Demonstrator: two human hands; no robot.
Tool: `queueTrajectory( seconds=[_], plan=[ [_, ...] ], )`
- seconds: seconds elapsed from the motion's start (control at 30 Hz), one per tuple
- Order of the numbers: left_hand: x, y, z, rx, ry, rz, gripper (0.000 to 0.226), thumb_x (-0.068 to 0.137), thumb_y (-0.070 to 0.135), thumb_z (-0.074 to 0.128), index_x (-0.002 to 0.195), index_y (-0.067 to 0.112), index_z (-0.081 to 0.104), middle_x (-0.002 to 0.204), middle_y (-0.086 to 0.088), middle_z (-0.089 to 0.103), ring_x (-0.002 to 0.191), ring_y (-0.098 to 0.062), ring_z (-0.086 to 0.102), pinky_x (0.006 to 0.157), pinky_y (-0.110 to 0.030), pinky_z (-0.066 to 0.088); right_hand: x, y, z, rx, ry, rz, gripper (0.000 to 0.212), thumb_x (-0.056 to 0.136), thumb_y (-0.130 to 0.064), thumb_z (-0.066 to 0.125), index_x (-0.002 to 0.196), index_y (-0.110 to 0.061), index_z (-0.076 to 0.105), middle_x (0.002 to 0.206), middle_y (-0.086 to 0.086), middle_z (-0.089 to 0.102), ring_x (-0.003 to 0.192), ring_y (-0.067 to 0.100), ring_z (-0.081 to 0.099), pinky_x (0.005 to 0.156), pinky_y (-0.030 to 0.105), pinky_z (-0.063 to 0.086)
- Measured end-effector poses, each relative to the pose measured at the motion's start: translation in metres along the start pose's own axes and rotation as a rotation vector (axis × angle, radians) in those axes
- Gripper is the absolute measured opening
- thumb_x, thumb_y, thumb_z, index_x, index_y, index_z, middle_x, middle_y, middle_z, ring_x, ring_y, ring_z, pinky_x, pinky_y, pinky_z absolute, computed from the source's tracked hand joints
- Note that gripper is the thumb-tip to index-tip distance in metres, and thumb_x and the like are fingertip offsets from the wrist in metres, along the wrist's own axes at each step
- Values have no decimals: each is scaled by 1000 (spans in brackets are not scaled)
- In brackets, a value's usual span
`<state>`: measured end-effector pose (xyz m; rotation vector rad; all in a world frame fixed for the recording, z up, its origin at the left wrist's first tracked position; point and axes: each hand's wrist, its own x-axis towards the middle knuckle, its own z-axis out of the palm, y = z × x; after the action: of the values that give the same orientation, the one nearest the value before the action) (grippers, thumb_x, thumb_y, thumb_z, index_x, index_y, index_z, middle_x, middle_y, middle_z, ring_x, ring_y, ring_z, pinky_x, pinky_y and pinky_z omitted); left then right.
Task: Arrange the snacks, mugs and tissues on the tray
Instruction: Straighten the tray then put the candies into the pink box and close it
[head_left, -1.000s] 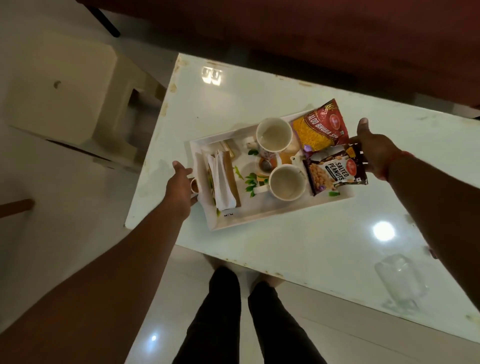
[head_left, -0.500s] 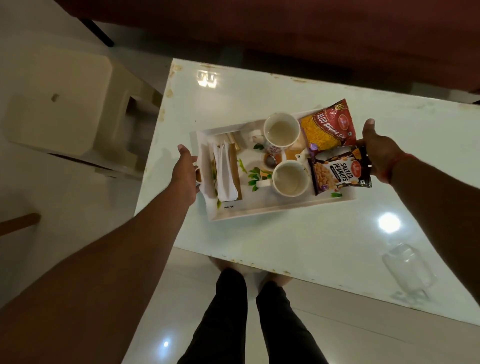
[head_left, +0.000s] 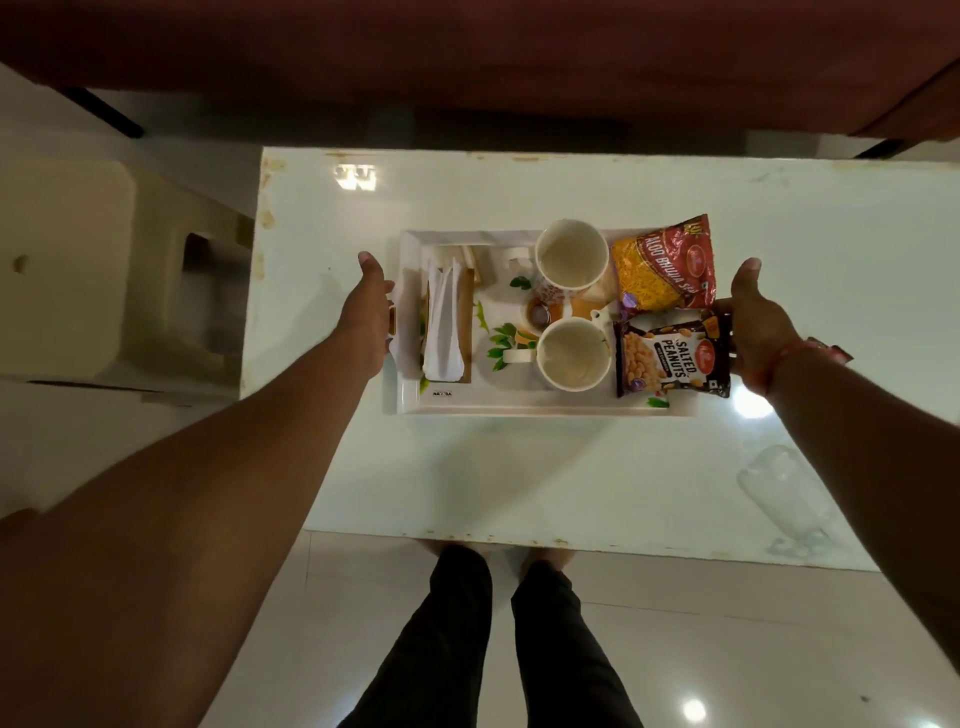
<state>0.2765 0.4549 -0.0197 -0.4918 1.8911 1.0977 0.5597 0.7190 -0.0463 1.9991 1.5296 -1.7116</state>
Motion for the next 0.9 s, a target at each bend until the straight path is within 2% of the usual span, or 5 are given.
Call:
queueTrajectory(
  seconds=[0.1, 0.3, 0.57, 0.8, 0.9],
  plan=[
    [0, 4, 4, 27, -10, 1, 71, 94, 71, 25, 136, 21, 53, 145, -5, 50, 131, -26, 47, 113, -46, 33, 0, 5, -3, 22, 23, 11, 83, 81, -86, 20, 85, -22, 72, 79, 4, 77, 86, 26, 72, 87, 45, 54],
    [1, 3, 7, 44, -9, 10, 73, 93, 72, 23, 139, 22, 51, 146, -5, 50, 133, -26, 46, 115, -48, 32, -1, 6, -2, 29, 32, 15, 84, 78, -88, 20, 77, -24, 74, 74, 2, 77, 84, 27, 73, 78, 41, 55],
    [2, -2, 8, 48, -14, 21, 72, 94, 70, 23, 143, 23, 47, 149, -6, 48, 135, -24, 45, 116, -46, 30, -1, 7, 1, 1, 57, 16, 84, 74, -90, 19, 72, -29, 77, 86, 8, 78, 87, 31, 74, 87, 50, 56],
    [3, -2, 6, 85, -28, 27, 70, 96, 68, 21, 145, 24, 44, 149, -6, 47, 135, -24, 45, 116, -46, 31, -7, 4, 4, -16, 79, 23, 81, 79, -87, 20, 84, -27, 74, 80, 5, 77, 81, 28, 74, 73, 40, 58],
    [4, -1, 5, 102, -28, 22, 70, 96, 67, 21, 145, 23, 44, 150, -6, 46, 135, -25, 45, 116, -46, 30, -9, 2, 4, -40, 97, 10, 80, 81, -85, 18, 82, -28, 73, 70, 0, 76, 73, 23, 73, 61, 32, 54]
  ],
)
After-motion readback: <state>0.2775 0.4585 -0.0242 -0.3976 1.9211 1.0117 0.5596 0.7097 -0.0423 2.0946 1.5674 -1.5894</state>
